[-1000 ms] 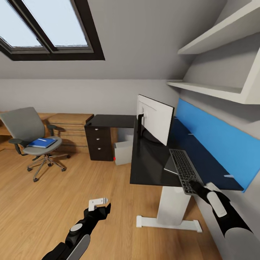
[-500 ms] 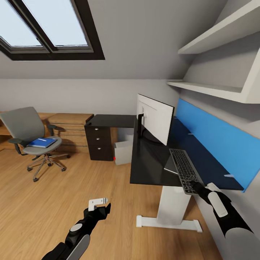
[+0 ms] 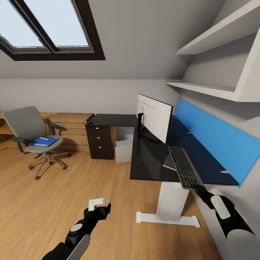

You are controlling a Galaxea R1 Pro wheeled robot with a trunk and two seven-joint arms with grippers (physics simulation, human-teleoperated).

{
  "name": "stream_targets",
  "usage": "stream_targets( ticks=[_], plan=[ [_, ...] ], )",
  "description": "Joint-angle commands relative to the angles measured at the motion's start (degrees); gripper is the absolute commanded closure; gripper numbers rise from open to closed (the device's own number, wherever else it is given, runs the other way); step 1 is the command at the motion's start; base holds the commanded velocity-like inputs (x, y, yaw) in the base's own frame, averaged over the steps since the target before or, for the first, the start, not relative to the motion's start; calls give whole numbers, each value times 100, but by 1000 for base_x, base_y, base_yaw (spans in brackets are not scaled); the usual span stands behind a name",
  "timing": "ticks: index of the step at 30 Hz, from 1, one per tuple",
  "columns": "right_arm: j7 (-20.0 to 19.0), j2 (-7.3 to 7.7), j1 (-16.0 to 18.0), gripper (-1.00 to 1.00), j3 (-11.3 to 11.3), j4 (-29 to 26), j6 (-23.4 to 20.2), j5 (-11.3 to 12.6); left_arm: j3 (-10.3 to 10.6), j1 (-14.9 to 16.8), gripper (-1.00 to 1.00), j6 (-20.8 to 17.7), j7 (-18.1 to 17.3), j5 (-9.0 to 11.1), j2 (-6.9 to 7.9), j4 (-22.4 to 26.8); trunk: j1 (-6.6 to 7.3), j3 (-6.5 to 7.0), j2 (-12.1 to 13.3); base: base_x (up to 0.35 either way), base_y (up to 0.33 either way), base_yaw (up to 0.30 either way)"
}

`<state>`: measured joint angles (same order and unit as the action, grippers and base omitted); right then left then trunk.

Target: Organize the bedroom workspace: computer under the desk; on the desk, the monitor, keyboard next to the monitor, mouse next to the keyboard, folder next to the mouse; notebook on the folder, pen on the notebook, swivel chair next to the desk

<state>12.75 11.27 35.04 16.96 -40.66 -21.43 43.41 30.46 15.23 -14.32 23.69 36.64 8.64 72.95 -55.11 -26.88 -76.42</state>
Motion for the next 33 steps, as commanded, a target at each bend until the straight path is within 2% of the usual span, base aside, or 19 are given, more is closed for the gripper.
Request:
stream_targets(
  ticks=[1,6,8,15,19,24,25,27,28,31,33],
  plan=[
    [45,-1,3,-100,315,27,-26,68,20,7,-100,-10,52,43,6,10,0,-6,-4,-18,0,0],
    [51,-19,3,-100,1002,70,-36,83,30,7,-100,-10,50,46,6,56,0,-6,-4,-9,0,0],
    [51,-23,3,-100,1109,65,-36,85,34,7,-100,-11,48,52,6,125,0,-6,-4,-2,0,0],
    [-68,-43,3,-100,1225,65,49,85,42,7,-100,-18,58,62,6,252,0,-6,-4,0,0,0],
    [-393,-56,3,-100,1235,75,62,173,45,7,-100,-18,63,62,6,260,0,-6,-4,0,0,0],
    [-1003,-67,3,-100,1238,140,44,580,47,7,-100,-14,65,59,2,263,0,-6,-4,0,0,0],
    [-1689,-56,3,-100,1224,467,-17,1154,48,7,-100,-11,65,50,3,263,0,-6,-4,0,0,0],
    [-2014,-42,3,-100,1210,635,-111,1386,48,7,-100,-10,67,45,0,264,-22,-24,-44,0,0,0],
    [-2174,-38,3,-100,1210,700,-204,1482,50,7,-100,-10,70,42,-1,264,-44,-42,-84,0,0,0],
    [-2326,-31,4,-100,1215,755,-379,1570,53,7,-100,-10,72,39,-2,264,-110,-96,-205,0,0,0],
    [-2460,-22,5,-100,1227,796,-696,1709,56,7,-100,-10,74,30,-3,264,-154,-132,-285,0,0,0]
  ],
)
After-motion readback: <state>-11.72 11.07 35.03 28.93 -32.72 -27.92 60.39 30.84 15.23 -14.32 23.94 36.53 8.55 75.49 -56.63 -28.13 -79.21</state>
